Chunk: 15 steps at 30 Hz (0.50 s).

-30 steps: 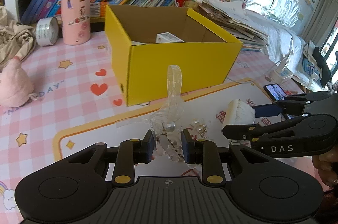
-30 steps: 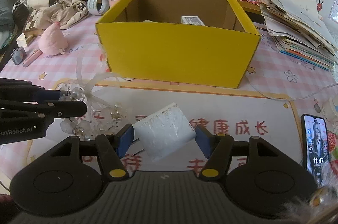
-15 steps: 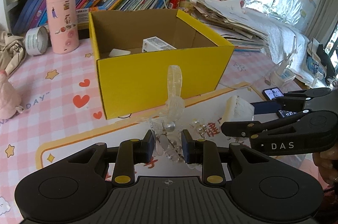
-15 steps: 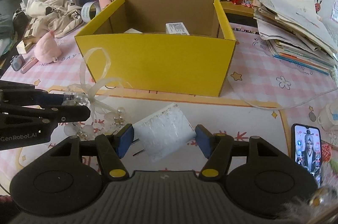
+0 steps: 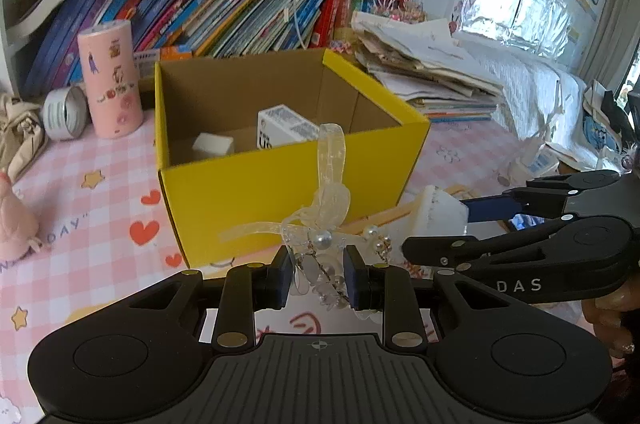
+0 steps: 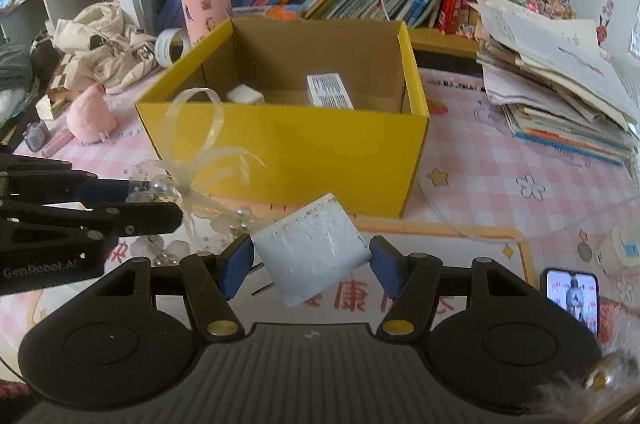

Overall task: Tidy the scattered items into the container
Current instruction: 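Carry the pearl clip and white packet with both grippers toward the yellow box, then open both grippers over the yellow box to drop the clip and packet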

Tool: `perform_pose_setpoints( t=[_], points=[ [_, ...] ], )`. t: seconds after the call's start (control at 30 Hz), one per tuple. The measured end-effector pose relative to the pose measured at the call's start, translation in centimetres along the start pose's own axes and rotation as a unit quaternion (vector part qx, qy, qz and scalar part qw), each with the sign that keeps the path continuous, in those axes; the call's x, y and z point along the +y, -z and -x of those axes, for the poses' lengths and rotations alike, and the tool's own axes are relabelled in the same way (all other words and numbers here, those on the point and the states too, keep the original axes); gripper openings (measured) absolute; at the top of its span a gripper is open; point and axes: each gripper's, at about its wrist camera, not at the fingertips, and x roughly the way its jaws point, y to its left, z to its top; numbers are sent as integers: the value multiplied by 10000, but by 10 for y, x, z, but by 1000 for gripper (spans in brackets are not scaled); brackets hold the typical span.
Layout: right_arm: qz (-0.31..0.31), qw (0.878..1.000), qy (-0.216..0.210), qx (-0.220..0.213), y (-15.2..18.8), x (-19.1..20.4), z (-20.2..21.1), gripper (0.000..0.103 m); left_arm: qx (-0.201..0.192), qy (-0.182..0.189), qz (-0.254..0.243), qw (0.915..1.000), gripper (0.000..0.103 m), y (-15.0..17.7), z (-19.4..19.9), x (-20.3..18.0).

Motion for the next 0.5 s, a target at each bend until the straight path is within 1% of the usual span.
perform_pose_setpoints(
  t=[0.2,0.37,0.43,0.5],
  points=[
    [129,9993,-53,-352,-19,1,12,62,-256,37,33,9997,25,-19,7,0],
    [252,9970,-112,-718,-41,2,21,62,-517,-18,48,9987,25,-37,13,4],
    [295,9961,-150,-821,-52,1,21,62,-592,-42,47,9982,25,-44,14,6],
    [364,9957,-165,-832,-63,0,13,62,-673,-49,68,9977,25,-54,15,10]
  ],
)
